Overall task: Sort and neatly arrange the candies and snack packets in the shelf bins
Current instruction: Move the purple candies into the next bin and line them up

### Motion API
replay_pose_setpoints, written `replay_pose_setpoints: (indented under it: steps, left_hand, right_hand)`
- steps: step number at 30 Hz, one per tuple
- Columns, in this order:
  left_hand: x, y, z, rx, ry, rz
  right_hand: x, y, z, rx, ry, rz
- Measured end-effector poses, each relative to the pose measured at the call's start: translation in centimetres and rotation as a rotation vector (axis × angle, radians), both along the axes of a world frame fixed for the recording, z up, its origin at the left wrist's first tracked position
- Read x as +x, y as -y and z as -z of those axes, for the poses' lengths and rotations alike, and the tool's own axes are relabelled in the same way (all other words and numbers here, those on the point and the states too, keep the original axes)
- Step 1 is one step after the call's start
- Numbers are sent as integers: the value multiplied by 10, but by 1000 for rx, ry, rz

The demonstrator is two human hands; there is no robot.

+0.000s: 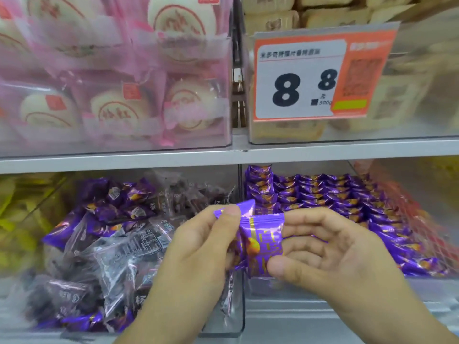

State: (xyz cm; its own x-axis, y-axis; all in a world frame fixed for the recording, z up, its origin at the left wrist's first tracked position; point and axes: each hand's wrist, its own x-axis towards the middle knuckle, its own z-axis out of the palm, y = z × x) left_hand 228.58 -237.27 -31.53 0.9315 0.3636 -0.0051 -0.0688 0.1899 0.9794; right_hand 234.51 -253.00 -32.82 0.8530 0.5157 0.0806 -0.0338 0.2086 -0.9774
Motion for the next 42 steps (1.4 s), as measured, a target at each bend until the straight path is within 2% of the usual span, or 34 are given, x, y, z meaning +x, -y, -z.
replay_pose_setpoints:
  steps: [3,6,11,18,22,26,30,35,40,42]
  left_hand:
    - [1,5,-1,113,-3,83]
    - [4,8,-1,127,26,95]
    - [7,10,2,40,60,74]
    - [10,13,6,-46,117,13]
    - [10,14,7,-58,145,-3]
    - [10,14,8,-6,160,-3]
    - [8,17,10,112,160,55]
    - [9,-2,7,643,201,-38]
    - [13,-28,17,961,-79,-53]
    - [16,-34,19,949,-167,19]
  right_hand:
    - [1,3,-4,-9,48,-7]
    - [-2,3,-4,-62,89,-30]
    - [0,5,-6,-104,104,-34]
    - [2,3,-14,-52,54,-4]
    - [2,5,-10,-137,170,29]
    - [2,5,-2,-23,9,-63]
    - [6,1,3,-52,88,-74]
    - [19,4,-3,-139,232,41]
    - [60,13,7,-437,335,180]
    - [77,14,14,-648,446,170]
